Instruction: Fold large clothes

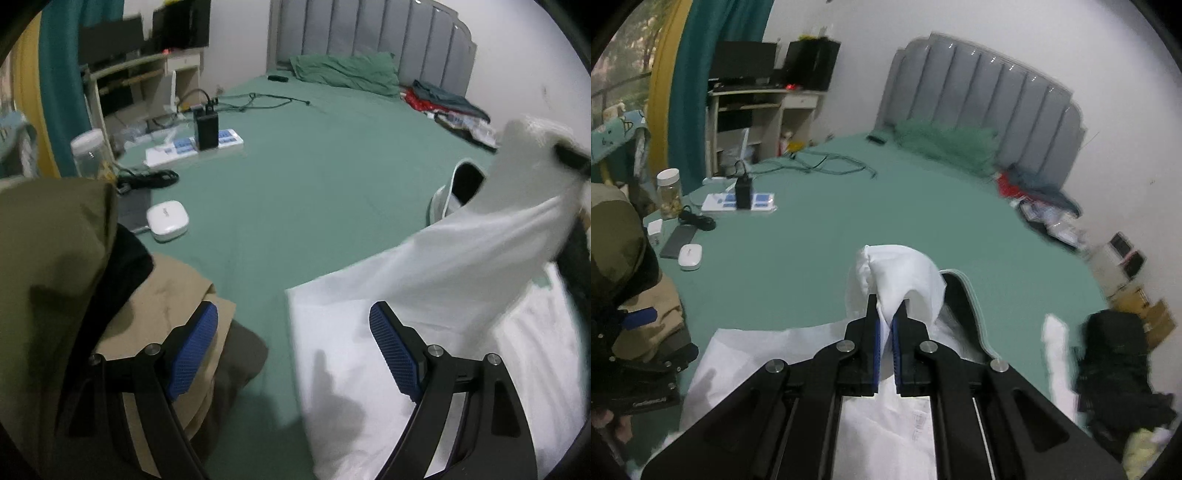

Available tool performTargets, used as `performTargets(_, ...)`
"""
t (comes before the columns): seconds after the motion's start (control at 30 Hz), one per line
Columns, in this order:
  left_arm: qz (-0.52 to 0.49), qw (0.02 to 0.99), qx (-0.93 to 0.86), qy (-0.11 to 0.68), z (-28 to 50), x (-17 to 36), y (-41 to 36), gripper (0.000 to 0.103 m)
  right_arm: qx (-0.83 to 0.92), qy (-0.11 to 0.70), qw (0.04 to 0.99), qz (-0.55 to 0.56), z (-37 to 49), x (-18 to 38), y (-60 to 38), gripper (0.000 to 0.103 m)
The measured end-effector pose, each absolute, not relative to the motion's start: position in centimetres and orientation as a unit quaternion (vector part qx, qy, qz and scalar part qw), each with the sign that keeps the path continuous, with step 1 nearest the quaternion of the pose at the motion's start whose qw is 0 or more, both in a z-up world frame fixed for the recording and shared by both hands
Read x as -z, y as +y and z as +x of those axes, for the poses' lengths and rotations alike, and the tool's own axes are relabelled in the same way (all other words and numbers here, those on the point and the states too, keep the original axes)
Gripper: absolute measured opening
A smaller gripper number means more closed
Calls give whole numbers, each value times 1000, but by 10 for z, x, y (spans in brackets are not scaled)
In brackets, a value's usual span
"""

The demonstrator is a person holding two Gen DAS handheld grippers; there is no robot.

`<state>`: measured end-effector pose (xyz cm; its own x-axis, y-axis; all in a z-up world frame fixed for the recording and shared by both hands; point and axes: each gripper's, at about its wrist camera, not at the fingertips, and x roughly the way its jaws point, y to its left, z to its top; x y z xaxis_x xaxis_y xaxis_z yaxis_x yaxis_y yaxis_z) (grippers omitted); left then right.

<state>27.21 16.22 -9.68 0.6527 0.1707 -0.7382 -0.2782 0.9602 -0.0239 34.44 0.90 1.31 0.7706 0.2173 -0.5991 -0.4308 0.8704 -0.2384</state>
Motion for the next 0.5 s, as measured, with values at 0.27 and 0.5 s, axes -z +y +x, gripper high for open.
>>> performTargets(0.27,-1,899,-63,433,261,122,105,88,-109,353,919,-134,316,14,-51,7)
performTargets(0.5,38,884,-59,463,270,140,78,88,-49,404,911,-67,307,77,-130,7)
